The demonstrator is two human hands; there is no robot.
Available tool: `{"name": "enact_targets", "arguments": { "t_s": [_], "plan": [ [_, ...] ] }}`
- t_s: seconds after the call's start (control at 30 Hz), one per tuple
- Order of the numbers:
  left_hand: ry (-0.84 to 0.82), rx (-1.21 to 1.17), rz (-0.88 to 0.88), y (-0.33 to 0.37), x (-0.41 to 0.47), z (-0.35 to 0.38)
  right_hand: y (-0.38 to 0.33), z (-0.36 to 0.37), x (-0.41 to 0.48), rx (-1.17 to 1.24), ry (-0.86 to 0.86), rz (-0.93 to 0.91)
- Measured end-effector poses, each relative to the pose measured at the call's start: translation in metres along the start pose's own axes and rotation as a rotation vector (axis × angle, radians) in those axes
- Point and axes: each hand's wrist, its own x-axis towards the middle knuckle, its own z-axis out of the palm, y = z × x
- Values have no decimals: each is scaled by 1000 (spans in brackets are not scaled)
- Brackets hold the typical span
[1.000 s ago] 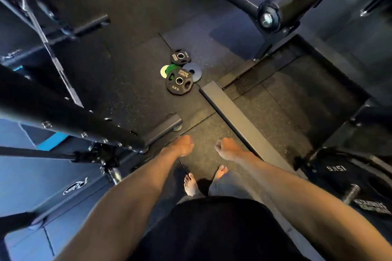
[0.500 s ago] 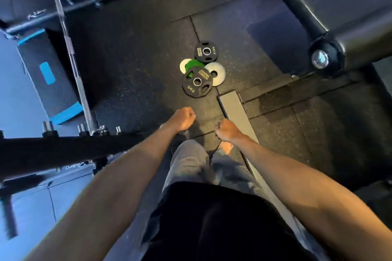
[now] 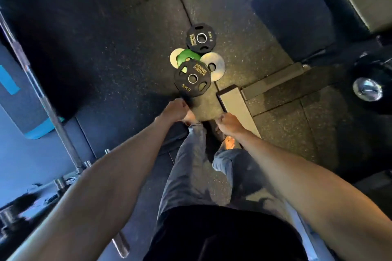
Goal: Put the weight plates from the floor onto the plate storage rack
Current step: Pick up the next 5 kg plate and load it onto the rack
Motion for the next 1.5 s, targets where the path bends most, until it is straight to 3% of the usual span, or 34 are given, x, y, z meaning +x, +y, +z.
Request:
{"name": "enact_targets", "arguments": {
  "t_s": [0.3, 0.63, 0.8, 0.93, 1.17, 1.27, 1.37, 1.5],
  "plan": [
    [-15, -48, -17, 4, 155, -22, -29, 10, 146, 330, 24, 155],
    [57, 47, -128, -38, 377, 30, 16, 63, 381, 580, 45, 325],
    [132, 24, -210, -56, 477, 48, 34, 89, 470, 596, 146, 358],
    [92, -35, -260, -62, 527, 57, 44, 98, 515, 783, 248, 436],
    [170, 32, -252, -74, 551, 63, 53, 107, 536, 758, 235, 393],
    [180, 64, -225, -76, 536, 59, 50, 103, 522, 684, 327, 315],
    [184, 4, -270, -76, 495, 50, 40, 83, 483, 555, 375, 264],
    [180, -198, -348, -69, 414, 21, 10, 44, 409, 570, 404, 232]
  ]
}}
